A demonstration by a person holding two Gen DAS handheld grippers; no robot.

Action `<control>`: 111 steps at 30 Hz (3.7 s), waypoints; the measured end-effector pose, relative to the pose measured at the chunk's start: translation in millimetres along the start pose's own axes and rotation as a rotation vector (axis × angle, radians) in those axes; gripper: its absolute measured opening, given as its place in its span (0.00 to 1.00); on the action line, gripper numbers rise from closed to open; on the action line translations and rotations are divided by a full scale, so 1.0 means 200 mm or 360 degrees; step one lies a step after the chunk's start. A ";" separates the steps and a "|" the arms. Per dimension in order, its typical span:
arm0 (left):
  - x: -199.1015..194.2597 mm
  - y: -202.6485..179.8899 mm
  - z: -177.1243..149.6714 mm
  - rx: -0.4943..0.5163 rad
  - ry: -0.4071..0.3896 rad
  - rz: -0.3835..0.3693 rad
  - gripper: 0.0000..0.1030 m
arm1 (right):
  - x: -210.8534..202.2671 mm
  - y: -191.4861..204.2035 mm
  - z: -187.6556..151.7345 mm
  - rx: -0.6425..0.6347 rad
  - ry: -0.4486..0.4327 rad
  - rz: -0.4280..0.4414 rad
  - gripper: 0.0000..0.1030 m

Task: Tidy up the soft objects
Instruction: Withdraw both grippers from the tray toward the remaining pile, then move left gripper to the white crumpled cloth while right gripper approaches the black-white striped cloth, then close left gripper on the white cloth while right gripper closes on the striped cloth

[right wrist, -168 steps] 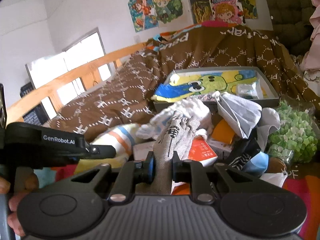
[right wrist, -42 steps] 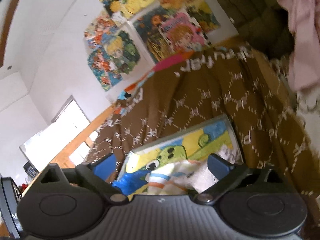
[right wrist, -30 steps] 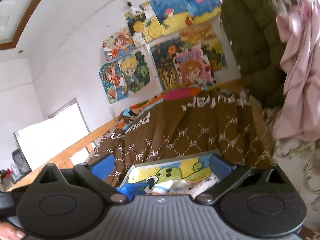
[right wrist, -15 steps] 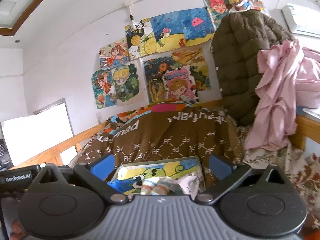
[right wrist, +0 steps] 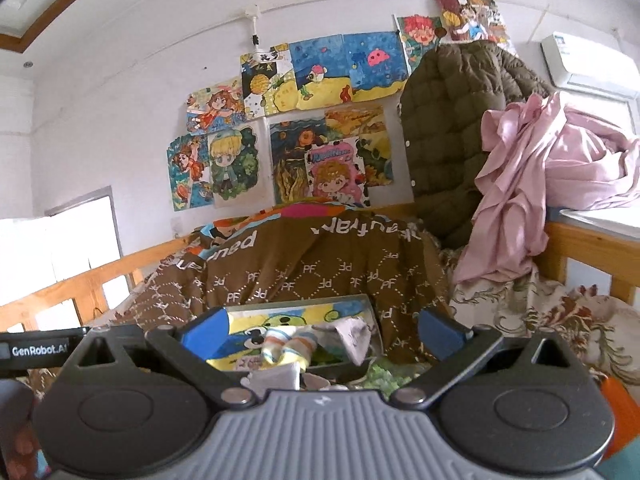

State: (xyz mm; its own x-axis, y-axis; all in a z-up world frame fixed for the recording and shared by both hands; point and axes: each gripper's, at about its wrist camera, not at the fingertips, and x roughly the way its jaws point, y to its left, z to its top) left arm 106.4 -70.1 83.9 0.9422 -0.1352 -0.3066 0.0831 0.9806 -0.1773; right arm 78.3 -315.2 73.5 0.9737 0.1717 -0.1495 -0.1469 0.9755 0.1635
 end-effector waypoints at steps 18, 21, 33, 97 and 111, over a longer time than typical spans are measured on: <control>-0.10 0.07 -0.29 0.0167 0.0079 -0.0015 0.99 | -0.22 0.08 -0.32 0.0136 0.0261 -0.0164 1.00; -0.12 0.11 -0.32 0.0159 0.0099 -0.0013 0.99 | -0.25 0.11 -0.35 0.0105 0.0294 -0.0180 1.00; -0.14 0.21 -0.42 0.0163 0.0166 0.0077 0.99 | -0.19 0.23 -0.42 -0.0063 0.0426 -0.0192 1.00; 0.71 0.32 -0.45 0.0054 0.0415 -0.0270 0.84 | 0.63 0.34 -0.67 -0.0685 0.0876 0.0131 0.70; 0.70 0.37 -0.50 -0.0061 0.0344 -0.0228 0.57 | 0.65 0.36 -0.68 -0.0735 0.0833 0.0077 0.28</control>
State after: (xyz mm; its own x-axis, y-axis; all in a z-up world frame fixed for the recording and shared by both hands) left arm 212.8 -30.1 -65.1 0.8303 -0.3033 -0.4676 0.1943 0.9439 -0.2671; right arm 171.1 -204.1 -67.0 0.7694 0.1465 -0.6218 -0.3597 0.9037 -0.2322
